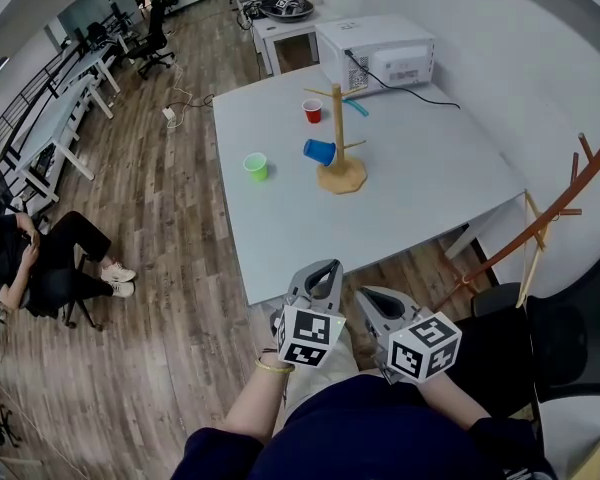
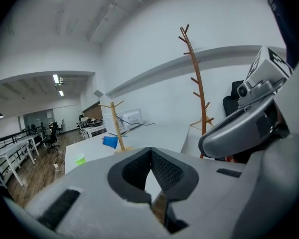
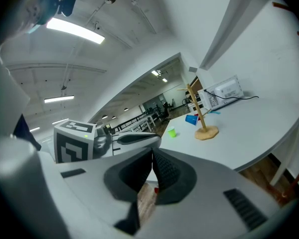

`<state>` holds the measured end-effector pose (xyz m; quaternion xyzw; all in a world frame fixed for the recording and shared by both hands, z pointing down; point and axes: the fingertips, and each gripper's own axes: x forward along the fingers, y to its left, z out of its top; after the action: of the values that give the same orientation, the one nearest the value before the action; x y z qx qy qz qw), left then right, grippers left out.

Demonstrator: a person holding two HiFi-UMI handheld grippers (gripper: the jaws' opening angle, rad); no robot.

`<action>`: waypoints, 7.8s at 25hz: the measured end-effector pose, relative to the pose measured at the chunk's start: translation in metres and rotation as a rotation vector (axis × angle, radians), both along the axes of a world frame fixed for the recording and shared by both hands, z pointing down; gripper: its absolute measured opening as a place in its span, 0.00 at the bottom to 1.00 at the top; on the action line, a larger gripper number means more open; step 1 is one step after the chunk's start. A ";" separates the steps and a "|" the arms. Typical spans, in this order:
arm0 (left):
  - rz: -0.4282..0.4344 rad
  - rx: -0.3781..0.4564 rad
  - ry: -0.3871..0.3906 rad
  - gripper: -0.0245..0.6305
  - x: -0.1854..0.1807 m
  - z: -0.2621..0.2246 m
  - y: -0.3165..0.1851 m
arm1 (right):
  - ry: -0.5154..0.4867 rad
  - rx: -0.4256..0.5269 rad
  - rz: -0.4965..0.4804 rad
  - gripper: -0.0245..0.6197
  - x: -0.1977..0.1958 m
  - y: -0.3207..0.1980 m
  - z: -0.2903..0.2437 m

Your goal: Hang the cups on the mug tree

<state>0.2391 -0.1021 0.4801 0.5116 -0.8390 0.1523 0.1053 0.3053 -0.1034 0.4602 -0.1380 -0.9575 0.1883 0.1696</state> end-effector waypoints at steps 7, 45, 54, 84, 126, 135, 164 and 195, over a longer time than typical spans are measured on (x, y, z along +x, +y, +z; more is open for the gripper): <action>-0.016 0.053 0.007 0.07 0.016 -0.011 0.007 | -0.007 -0.001 -0.021 0.08 0.004 0.009 -0.004; -0.159 0.186 0.127 0.07 0.024 -0.029 0.084 | 0.015 -0.018 -0.218 0.08 -0.020 0.074 -0.006; -0.163 0.185 0.126 0.07 -0.016 -0.028 0.134 | 0.011 -0.013 -0.202 0.08 -0.061 0.115 -0.004; -0.185 0.205 0.137 0.07 -0.185 -0.035 0.363 | -0.004 0.021 -0.116 0.08 -0.217 0.318 -0.013; -0.179 0.186 0.175 0.07 -0.337 -0.015 0.407 | -0.003 0.050 -0.139 0.08 -0.378 0.377 -0.006; -0.124 0.173 0.172 0.07 -0.389 -0.017 0.373 | -0.010 0.048 -0.072 0.08 -0.429 0.342 -0.009; 0.265 0.102 0.179 0.07 -0.464 0.012 0.197 | -0.064 0.057 0.364 0.08 -0.487 0.160 -0.019; 0.624 -0.107 0.250 0.26 -0.435 0.118 0.099 | 0.013 0.036 0.789 0.08 -0.413 0.079 0.007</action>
<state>-0.1962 -0.0027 0.5976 0.7520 -0.6136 0.1573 0.1823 -0.1082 -0.0241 0.4669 0.2449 -0.9389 0.2233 0.0928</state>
